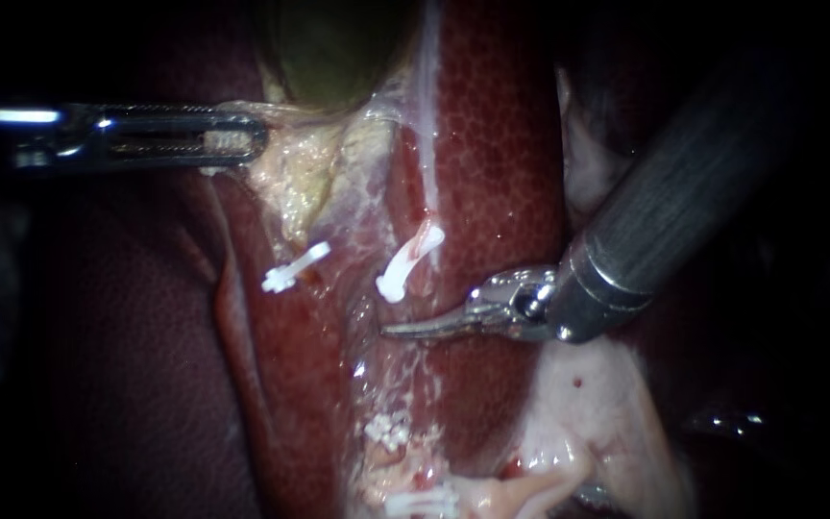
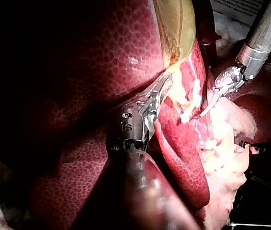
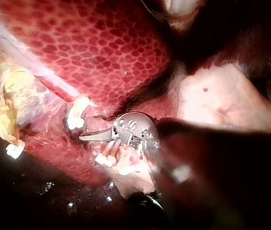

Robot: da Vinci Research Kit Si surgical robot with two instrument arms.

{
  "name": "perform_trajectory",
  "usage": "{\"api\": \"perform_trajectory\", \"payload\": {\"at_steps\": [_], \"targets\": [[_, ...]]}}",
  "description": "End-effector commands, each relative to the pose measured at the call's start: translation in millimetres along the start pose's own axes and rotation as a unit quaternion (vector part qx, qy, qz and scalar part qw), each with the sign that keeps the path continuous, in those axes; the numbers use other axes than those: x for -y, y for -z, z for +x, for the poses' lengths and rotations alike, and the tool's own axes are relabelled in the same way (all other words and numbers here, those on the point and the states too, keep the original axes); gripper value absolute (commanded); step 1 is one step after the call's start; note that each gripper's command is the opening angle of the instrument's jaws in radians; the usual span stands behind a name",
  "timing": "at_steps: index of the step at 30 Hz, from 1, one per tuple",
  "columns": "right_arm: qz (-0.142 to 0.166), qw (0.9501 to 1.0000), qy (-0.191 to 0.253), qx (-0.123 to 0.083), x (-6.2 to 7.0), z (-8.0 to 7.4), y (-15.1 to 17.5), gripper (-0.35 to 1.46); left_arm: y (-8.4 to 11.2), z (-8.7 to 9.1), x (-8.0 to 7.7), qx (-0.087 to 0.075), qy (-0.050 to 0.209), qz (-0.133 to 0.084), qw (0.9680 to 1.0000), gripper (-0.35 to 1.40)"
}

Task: Go back from the cut right tube

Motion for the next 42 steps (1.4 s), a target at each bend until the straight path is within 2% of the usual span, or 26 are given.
{"api": "perform_trajectory", "payload": {"at_steps": [1,11,12,15,16,18,20,24,30,33,35,36,38,42], "targets": [[0.001,1.0,0.0,0.0,0.0,0.0,0.0,-0.35,0.0,0.0,0.0,0.0,0.0,0.0,1.0,-0.35],[0.005,0.9999,-0.015,0.004,0.0,-0.6,-0.7,-0.35,0.0,0.0,0.0,0.0,0.0,0.0,1.0,-0.35],[0.005,0.9998,-0.017,0.004,-0.1,-0.7,-0.8,-0.25,0.0,0.0,0.0,0.0,0.0,0.0,1.0,-0.35],[0.004,0.9997,-0.023,0.004,-0.1,-0.7,-1.2,0.54,0.0,0.0,0.0,0.0,0.0,0.0,1.0,-0.35],[0.005,0.9997,-0.023,0.003,-0.1,-0.7,-1.3,0.74,0.0,0.0,0.0,0.0,0.0,0.0,1.0,-0.35],[0.007,0.9997,-0.023,-0.001,0.0,-0.5,-1.4,1.01,0.0,0.0,0.0,0.0,0.0,0.0,1.0,-0.35],[0.011,0.9997,-0.022,-0.007,0.1,-0.5,-1.5,1.11,0.0,0.0,0.0,0.0,0.0,0.0,1.0,-0.35],[0.017,0.9995,-0.022,-0.014,0.2,-0.5,-1.6,1.21,0.0,0.0,0.0,0.0,0.0,0.0,1.0,-0.35],[0.019,0.9995,-0.02,-0.013,0.7,-0.8,-1.2,1.28,0.1,0.0,0.0,0.0,0.0,0.0,1.0,-0.33],[0.004,0.9994,0.025,-0.022,1.4,-1.4,-0.3,1.31,0.1,0.0,0.0,0.0,0.0,0.0,1.0,-0.33],[-0.03,0.9957,0.078,-0.041,2.0,-2.1,0.6,1.38,0.1,0.0,0.0,0.0,0.0,0.0,1.0,-0.33],[-0.051,0.9928,0.096,-0.051,2.3,-2.4,1.1,1.43,0.1,0.0,0.0,0.0,0.0,0.0,1.0,-0.33],[-0.073,0.9884,0.118,-0.061,2.7,-2.6,2.1,1.45,0.1,0.0,0.0,0.0,0.0,0.0,1.0,-0.33],[-0.096,0.9826,0.145,-0.066,3.6,-2.2,4.7,1.45,0.1,0.1,-0.1,0.0,0.0,0.0,1.0,-0.33]]}}
